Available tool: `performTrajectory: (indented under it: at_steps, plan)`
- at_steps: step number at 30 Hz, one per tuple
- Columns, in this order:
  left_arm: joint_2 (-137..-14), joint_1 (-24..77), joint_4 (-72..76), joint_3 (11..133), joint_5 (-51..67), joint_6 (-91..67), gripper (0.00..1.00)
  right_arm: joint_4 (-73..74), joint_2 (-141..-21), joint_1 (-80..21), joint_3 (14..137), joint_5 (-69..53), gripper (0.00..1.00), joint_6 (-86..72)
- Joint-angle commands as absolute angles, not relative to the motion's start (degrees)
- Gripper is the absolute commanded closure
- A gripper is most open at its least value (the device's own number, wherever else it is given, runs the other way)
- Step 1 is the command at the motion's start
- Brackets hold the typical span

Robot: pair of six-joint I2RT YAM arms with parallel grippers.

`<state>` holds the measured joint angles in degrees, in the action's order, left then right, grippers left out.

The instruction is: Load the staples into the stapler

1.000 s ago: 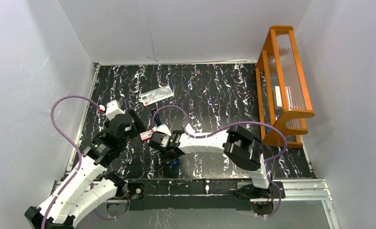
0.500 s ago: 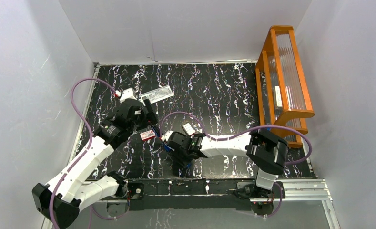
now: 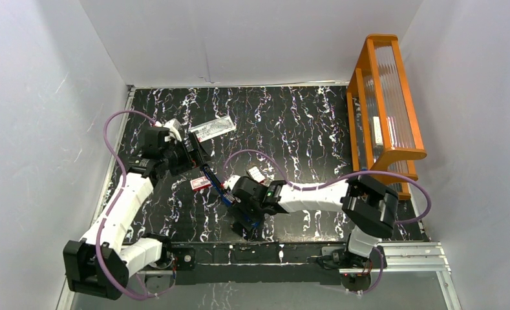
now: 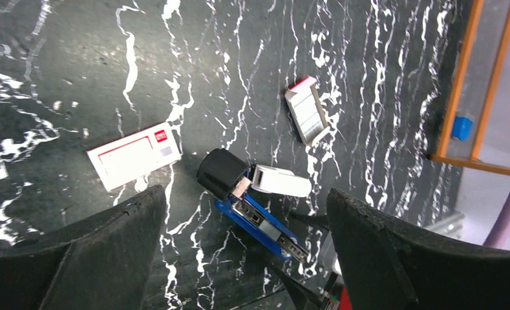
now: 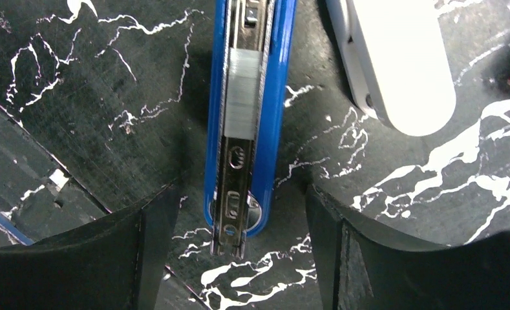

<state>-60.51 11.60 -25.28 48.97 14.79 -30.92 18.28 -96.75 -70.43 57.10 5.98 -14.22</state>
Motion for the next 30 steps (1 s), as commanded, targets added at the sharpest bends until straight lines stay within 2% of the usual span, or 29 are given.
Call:
performTrajectory:
  at_steps: [1, 7, 12, 16, 19, 24, 30]
  plan:
    - [-63.37, 8.15, -21.94, 48.06, 26.31, -30.33, 0.1, 13.48, -90.75, -69.96, 54.63, 7.37, 0.19, -18.11]
    - [-68.43, 3.21, -13.44, 45.32, 39.2, -34.77, 0.12, 9.37, -82.53, -69.33, 48.23, 10.22, 0.19, -24.72]
    - [-68.38, 2.4, -0.38, 38.96, 50.55, -42.65, 0.17, 6.74, -74.33, -67.32, 40.6, 11.1, 0.23, -39.52]
    - [-68.89, 2.33, -2.52, 38.79, 48.4, -40.02, 0.19, 3.34, -69.18, -65.23, 34.28, 6.83, 0.25, -50.11]
    - [-69.98, 2.37, -0.87, 38.5, 50.71, -39.79, 0.25, 1.24, -69.38, -63.91, 32.03, 2.49, 0.3, -54.47]
    - [-71.4, 2.36, -5.04, 39.89, 50.59, -35.48, 0.36, 4.47, -74.21, -63.21, 34.56, -1.81, 0.43, -56.03]
    - [-70.75, 2.4, -6.83, 39.72, 51.32, -35.07, 0.43, 3.73, -75.0, -62.67, 37.34, -1.51, 0.47, -53.5]
